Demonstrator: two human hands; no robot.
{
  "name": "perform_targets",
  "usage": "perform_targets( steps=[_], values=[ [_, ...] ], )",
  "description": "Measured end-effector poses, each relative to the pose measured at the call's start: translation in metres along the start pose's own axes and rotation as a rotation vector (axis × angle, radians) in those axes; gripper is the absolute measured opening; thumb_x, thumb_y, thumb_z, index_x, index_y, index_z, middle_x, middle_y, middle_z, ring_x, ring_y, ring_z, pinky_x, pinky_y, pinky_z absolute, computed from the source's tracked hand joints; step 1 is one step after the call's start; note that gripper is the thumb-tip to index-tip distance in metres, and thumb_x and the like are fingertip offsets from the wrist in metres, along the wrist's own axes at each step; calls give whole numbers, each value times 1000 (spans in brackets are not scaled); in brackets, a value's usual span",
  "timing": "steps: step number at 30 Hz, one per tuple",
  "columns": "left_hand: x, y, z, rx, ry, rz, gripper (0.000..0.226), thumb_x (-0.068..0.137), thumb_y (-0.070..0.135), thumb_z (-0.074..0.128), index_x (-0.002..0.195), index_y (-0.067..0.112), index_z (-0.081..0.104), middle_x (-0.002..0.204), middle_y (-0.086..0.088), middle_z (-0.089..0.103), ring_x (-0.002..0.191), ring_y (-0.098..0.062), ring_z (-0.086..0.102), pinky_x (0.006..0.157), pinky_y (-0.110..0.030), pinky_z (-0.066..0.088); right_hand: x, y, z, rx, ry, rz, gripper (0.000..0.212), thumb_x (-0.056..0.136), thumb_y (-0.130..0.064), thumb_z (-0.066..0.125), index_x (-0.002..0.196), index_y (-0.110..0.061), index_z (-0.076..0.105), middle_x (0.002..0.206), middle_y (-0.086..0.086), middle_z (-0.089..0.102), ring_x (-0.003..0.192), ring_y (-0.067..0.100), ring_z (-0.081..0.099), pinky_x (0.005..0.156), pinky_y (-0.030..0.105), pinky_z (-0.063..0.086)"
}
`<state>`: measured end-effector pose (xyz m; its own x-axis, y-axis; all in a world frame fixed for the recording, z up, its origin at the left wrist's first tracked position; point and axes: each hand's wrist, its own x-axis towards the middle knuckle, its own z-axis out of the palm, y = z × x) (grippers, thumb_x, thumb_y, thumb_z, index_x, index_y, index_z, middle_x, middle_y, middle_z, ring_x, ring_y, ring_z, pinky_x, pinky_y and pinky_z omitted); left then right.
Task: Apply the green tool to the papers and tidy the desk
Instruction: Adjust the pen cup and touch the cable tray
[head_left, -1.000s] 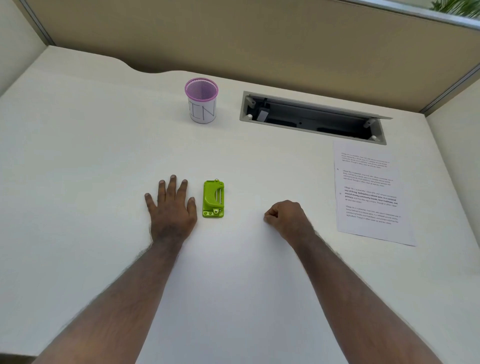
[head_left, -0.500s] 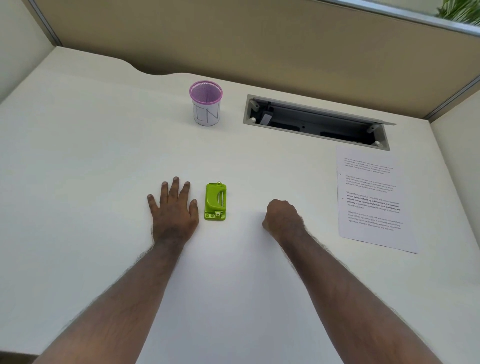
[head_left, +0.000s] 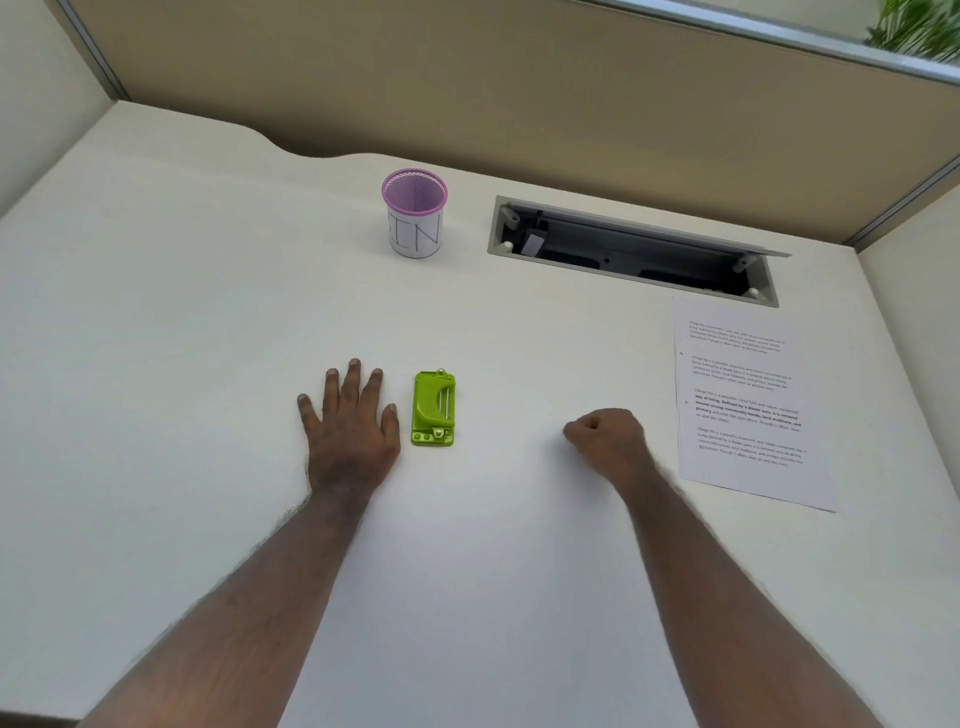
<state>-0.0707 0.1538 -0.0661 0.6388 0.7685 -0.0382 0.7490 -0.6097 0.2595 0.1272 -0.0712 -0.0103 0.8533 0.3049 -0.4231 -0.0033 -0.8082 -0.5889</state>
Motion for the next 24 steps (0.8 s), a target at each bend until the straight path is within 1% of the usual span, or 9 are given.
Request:
perform_targets(
  steps=[2,3,5,7,12,17,19,21,24],
  values=[
    [0,0,-1,2,-3,-1,59,94,42,28,150,25,34,163,-1,24,151,-26,19,119,-60,9,2,11,-12,276,7,18,20,74,-12,63,56,-15,55,57,3,49,56,18,45,56,28,42],
    [0,0,-1,0,-5,-1,59,94,43,26,150,25,34,163,0,24,152,-26,18,119,-60,9,3,14,-17,350,7,8,19,77,-11,64,58,-12,59,58,2,53,57,17,50,57,28,47],
    [1,0,0,-2,-7,-1,60,93,43,26,150,25,34,163,0,24,152,-26,18,120,-60,9,6,12,-24,442,0,-31,21,81,-11,64,60,-14,64,59,-1,57,58,12,54,57,25,51],
    [1,1,-1,-2,-8,-4,60,93,43,26,150,25,34,163,0,24,151,-26,19,119,-60,10,10,4,-28,502,-13,-67,21,82,-13,64,61,-16,66,60,-3,58,58,8,55,57,23,52],
    [-3,3,-4,10,-31,-8,61,93,42,24,151,26,33,164,0,22,152,-24,17,120,-60,10,24,-28,-22,505,-45,-148,19,83,-13,64,64,-16,67,60,-6,59,55,3,56,56,19,53],
    [-3,5,-10,16,-46,-13,67,90,45,11,152,28,30,165,2,18,153,-22,15,120,-58,9,53,-90,-10,445,-46,-228,15,85,-12,63,71,-12,69,68,-3,64,60,6,59,55,19,52],
    [-3,6,-12,17,-41,-12,68,90,46,10,151,28,32,164,2,19,152,-23,17,120,-58,11,68,-122,-5,397,-32,-281,14,87,-13,63,76,-8,70,72,1,66,64,12,60,60,25,54],
    [-3,7,-13,15,-41,-9,67,90,45,12,151,28,34,164,1,21,152,-23,19,120,-58,12,82,-158,2,337,-8,-358,18,88,-15,61,78,-3,71,72,6,66,65,16,60,63,32,54],
    [-2,6,-13,17,-34,-11,64,91,44,18,148,27,40,162,0,27,150,-24,25,119,-59,17,103,-212,11,267,12,-436,22,87,-18,60,76,-3,71,68,6,65,63,17,58,61,35,52]
  ],
)
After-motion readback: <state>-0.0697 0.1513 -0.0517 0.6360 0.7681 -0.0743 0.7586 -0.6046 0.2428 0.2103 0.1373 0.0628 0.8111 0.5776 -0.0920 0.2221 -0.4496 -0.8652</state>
